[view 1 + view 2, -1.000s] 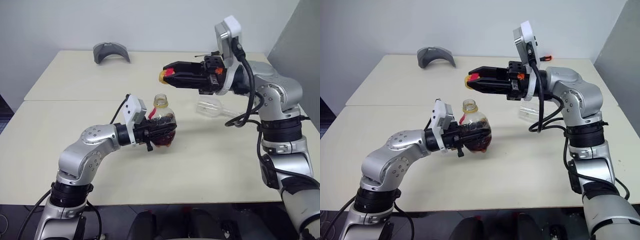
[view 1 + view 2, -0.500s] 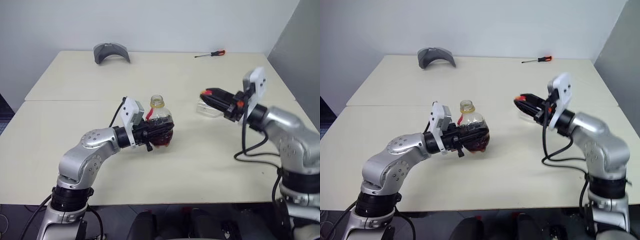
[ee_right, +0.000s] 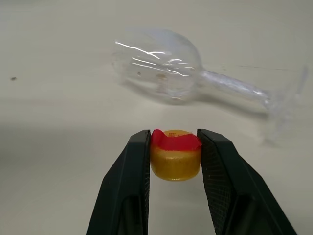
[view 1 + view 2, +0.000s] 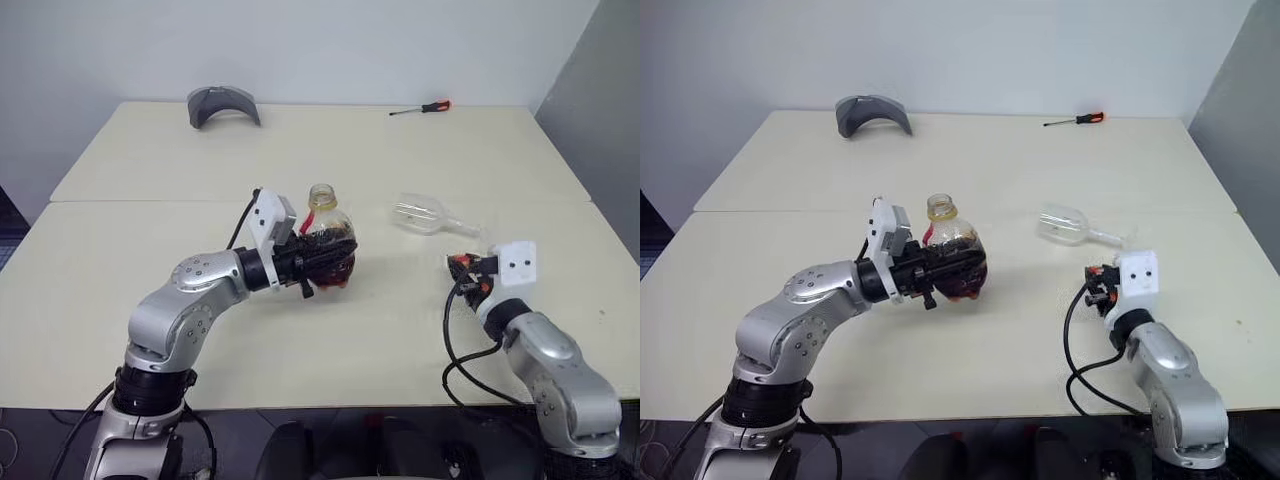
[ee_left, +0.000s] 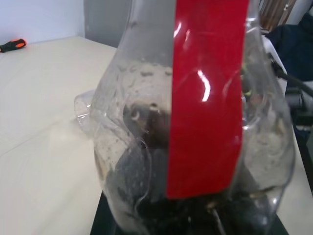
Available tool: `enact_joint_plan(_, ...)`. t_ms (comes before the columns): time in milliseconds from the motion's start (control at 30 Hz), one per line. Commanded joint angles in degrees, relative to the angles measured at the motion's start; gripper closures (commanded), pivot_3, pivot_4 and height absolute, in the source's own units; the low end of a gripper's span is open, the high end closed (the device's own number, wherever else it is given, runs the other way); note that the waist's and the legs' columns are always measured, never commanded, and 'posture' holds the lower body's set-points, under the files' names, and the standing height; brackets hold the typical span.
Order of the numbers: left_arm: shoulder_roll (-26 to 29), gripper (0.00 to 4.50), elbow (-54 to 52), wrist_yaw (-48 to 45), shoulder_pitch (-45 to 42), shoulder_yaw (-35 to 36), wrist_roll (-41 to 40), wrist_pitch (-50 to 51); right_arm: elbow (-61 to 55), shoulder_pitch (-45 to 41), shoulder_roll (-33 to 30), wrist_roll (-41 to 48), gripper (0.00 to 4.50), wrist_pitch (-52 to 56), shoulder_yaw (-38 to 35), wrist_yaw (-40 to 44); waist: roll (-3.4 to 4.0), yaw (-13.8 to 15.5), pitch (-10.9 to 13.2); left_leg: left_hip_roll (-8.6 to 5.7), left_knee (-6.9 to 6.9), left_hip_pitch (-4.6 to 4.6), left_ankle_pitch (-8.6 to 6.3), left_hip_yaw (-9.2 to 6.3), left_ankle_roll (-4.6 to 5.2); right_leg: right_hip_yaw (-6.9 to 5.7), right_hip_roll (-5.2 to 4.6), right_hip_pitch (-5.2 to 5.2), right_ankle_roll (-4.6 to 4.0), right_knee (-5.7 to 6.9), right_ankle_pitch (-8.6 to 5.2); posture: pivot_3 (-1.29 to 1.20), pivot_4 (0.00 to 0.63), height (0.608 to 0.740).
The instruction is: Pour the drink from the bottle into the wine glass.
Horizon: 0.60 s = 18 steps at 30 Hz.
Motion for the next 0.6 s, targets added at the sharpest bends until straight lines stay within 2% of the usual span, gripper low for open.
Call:
enact_joint_plan(33, -0.5, 3.46, -1.4, -0.2, -1.2, 0.0, -0.4, -0.9, 5.5, -0.1, 1.3, -3.9, 3.34, -8.4, 1.4, -0.9, 0.0, -0.1, 0.0, 0.0, 0.0, 0.0, 0.0, 0.01, 0.0, 0.01, 0.01, 0.0, 0.0, 0.0, 0.0, 0.0, 0.15, 0.74)
enact_joint_plan(300, 0.0, 3.46, -1.3, -0.2, -1.6, 0.4, -0.5, -0.6, 15.7, -2.0, 3.9, -5.7, 3.34, -15.1, 1.1, -0.4, 0.0, 0.0, 0.0, 0.0, -0.01, 0.0, 0.0, 0.0, -0.01, 0.02, 0.02, 0.0, -0.01, 0.0, 0.0, 0.0, 0.15, 0.74)
enact_joint_plan(567, 0.5, 3.46, -1.8, 0.0, -1.3, 0.7, -0.6, -0.5, 18.9, -2.4, 3.7, -5.3, 3.34, -11.8, -0.6, -0.2, 0.0, 0.0, 0.0, 0.01, 0.0, 0.04, 0.0, 0.0, 0.0, 0.03, 0.02, 0.04, -0.01, 0.01, 0.0, 0.0, 0.15, 0.74)
enact_joint_plan(600, 0.6, 3.46, -1.6, 0.0, -1.4, 0.8, -0.5, -0.6, 19.1, -2.3, 3.5, -5.7, 2.99, -11.5, -0.5, -0.2, -0.01, 0.0, 0.0, 0.01, 0.0, 0.06, 0.0, -0.01, 0.0, 0.03, 0.02, 0.07, -0.01, 0.01, 0.0, 0.0, 0.15, 0.74)
